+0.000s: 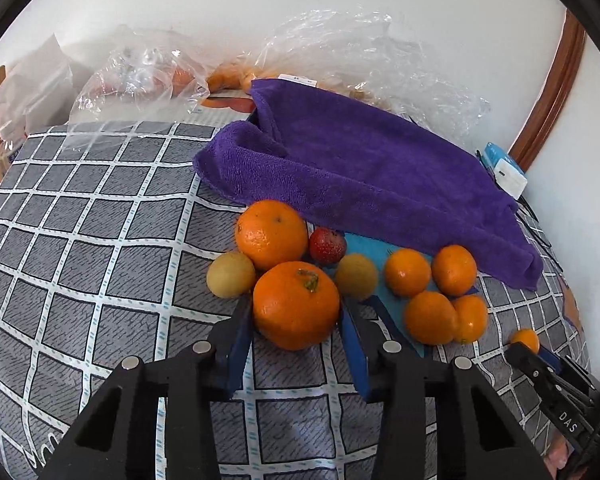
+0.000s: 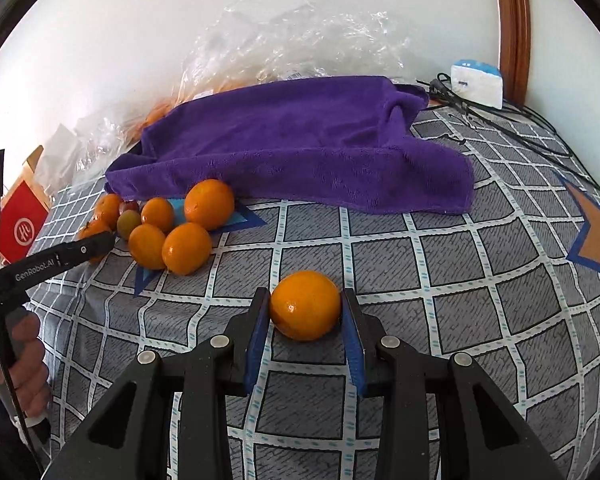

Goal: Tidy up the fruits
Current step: 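Grasp the large orange with the left gripper while the right gripper grasps a smaller orange, then carry both held oranges up and over the purple towel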

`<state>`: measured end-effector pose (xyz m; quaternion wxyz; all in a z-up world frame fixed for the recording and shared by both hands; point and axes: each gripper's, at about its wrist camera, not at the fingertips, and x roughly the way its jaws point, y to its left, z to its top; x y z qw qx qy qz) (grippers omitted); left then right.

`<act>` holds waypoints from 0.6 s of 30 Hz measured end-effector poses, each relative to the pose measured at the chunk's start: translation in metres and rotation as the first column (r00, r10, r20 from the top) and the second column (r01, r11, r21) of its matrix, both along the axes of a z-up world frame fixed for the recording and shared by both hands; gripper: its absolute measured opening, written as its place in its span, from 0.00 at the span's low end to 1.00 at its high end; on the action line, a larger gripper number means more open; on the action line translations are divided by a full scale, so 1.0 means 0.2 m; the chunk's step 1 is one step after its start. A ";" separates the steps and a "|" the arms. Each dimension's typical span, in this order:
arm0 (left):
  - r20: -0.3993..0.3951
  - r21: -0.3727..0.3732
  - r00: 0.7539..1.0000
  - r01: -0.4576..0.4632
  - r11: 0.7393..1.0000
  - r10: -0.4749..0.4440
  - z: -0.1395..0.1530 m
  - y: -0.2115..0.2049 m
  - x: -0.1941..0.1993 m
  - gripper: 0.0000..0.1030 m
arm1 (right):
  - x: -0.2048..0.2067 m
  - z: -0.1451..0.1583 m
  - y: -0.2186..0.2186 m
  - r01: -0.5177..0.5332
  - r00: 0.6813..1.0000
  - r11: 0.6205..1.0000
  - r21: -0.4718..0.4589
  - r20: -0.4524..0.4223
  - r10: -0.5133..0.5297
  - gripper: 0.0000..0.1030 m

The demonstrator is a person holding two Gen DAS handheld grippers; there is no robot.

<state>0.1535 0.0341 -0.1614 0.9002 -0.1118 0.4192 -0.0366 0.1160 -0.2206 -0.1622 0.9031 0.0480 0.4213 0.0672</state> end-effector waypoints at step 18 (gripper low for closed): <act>0.004 -0.014 1.000 -0.025 1.000 0.025 0.14 0.17 -0.24 0.38 | -0.06 0.06 -0.01 0.021 1.000 1.000 -0.009 0.015 -0.021 0.34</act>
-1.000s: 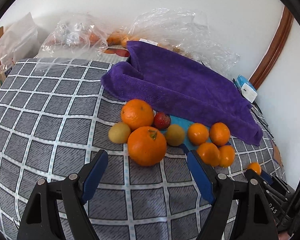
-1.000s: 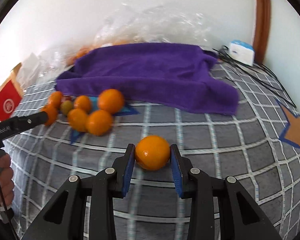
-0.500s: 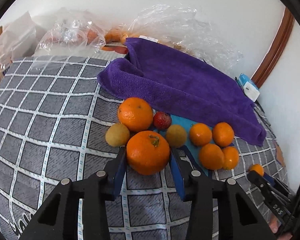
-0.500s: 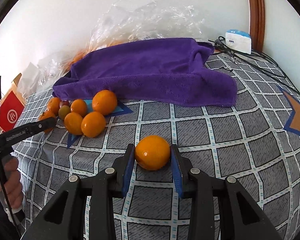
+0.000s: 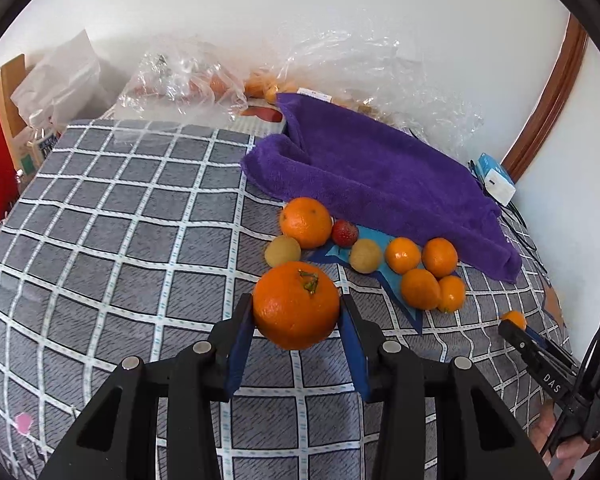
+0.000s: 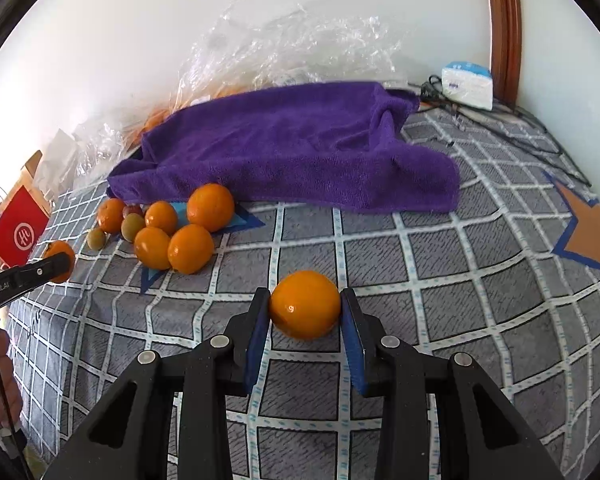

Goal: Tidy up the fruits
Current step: 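Carry both held oranges up and over the purple towel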

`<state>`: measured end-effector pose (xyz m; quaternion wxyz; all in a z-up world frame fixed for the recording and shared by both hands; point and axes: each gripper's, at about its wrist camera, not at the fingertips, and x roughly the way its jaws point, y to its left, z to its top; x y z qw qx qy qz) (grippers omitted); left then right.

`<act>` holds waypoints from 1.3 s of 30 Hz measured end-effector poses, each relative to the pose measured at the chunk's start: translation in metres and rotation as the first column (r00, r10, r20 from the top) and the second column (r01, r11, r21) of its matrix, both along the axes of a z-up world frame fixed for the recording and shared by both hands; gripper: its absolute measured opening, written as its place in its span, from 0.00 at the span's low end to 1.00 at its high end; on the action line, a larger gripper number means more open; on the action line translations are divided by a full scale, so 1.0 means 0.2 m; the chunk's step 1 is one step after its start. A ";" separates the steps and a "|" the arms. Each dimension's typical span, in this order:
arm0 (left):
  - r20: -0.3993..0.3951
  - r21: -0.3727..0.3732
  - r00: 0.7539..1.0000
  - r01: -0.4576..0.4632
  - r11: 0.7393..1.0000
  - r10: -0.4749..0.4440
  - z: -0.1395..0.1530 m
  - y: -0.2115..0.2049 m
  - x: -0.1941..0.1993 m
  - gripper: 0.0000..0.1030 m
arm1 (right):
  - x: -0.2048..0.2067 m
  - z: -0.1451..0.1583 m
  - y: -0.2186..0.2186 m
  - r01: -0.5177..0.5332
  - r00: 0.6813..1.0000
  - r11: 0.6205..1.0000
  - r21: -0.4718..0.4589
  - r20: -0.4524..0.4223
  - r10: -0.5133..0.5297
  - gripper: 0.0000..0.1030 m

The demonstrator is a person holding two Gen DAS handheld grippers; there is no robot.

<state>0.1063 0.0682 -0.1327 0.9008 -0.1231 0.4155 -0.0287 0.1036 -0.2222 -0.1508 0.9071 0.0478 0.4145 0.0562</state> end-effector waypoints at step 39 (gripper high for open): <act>0.085 0.033 0.988 0.128 0.991 -0.131 0.41 -0.13 0.63 0.38 | 0.52 0.46 0.02 0.072 0.992 0.997 -0.006 0.104 -0.071 0.34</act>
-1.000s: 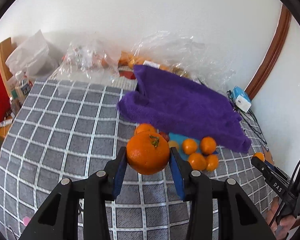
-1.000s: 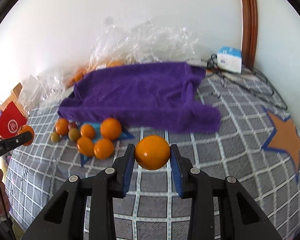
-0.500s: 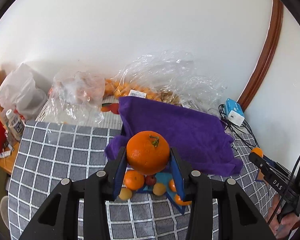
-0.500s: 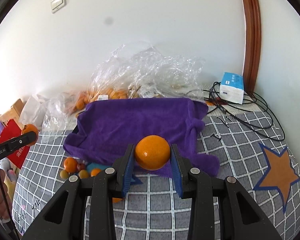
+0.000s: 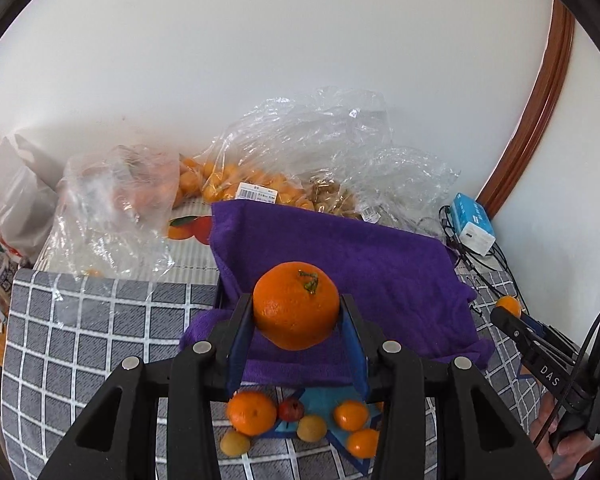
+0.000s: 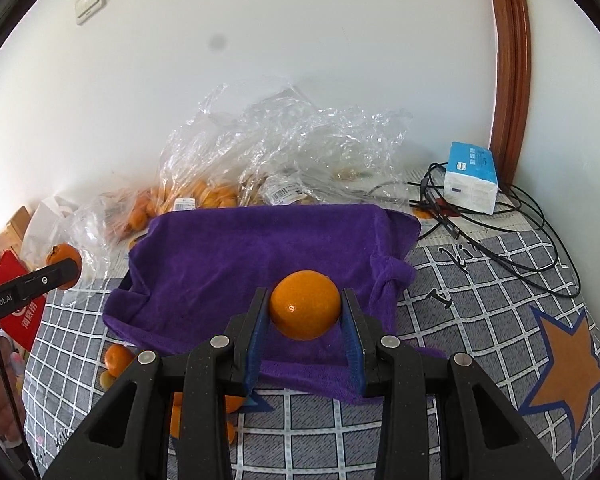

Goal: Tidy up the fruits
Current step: 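Carry both held oranges up and over the purple towel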

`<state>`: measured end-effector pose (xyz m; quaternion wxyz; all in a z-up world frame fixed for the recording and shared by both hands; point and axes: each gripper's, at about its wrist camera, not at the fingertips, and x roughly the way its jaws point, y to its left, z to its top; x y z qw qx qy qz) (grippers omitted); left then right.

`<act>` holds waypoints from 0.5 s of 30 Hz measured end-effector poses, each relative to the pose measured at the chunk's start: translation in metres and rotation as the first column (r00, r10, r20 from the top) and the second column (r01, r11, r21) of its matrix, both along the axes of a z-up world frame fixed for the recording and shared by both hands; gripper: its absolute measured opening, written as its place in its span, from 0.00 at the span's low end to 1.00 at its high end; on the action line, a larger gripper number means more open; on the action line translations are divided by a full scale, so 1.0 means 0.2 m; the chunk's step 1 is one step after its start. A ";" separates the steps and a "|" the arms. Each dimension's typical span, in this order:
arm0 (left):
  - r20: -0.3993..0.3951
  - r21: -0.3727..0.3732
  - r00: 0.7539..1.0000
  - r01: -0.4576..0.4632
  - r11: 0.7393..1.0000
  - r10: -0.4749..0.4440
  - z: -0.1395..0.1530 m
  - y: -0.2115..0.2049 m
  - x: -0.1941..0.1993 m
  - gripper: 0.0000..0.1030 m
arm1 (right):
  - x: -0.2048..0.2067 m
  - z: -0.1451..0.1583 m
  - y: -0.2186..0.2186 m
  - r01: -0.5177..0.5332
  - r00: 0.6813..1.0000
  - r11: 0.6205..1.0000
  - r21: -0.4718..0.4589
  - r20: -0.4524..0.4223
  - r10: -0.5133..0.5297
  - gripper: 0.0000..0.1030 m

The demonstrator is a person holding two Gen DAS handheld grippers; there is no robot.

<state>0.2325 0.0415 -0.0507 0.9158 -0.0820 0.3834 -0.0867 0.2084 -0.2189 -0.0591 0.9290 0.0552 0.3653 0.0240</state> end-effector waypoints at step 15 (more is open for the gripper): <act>-0.067 0.007 0.997 0.029 1.000 -0.029 -0.18 -0.08 0.36 0.38 | 0.36 -0.22 -0.05 0.037 0.996 0.999 0.008 -0.076 -0.036 0.34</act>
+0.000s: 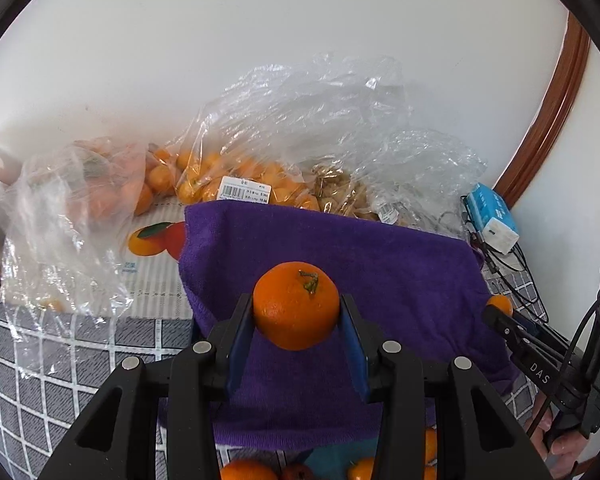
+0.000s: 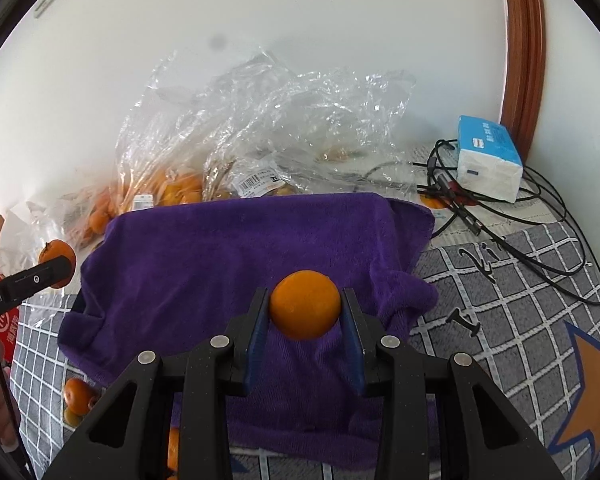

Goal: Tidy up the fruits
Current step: 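Carry both held oranges up and over the purple towel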

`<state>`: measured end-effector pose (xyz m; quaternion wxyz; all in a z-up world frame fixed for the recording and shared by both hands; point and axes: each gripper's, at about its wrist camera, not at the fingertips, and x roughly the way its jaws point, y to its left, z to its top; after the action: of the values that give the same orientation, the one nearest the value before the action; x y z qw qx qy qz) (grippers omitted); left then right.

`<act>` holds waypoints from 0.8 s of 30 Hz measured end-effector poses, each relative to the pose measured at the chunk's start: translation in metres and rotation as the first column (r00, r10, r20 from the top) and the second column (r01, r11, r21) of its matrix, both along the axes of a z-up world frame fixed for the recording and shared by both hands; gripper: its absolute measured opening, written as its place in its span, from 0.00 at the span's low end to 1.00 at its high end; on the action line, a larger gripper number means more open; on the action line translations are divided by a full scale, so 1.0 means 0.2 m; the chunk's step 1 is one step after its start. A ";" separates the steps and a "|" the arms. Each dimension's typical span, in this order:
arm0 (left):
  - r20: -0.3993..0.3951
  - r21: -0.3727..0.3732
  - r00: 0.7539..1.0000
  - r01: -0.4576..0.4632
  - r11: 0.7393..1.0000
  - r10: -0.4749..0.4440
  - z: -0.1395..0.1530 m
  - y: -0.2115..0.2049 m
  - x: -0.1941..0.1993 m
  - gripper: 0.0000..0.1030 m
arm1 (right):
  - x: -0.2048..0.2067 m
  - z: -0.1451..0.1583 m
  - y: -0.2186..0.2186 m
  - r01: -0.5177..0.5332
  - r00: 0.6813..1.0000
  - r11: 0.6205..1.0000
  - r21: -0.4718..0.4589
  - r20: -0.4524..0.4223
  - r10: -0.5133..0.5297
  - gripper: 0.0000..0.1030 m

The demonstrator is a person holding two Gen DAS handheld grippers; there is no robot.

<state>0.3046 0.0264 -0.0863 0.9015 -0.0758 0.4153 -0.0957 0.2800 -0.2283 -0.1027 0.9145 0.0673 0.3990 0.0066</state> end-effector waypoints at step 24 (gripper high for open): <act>-0.122 0.017 0.993 0.006 1.000 -0.004 -0.30 0.01 0.19 0.38 | 0.24 -0.24 0.04 -0.003 0.995 1.000 -0.014 -0.104 0.001 0.34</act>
<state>0.3423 0.0287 -0.1463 0.8748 -0.0727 0.4705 -0.0896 0.3283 -0.2194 -0.1500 0.8928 0.0606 0.4464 0.0011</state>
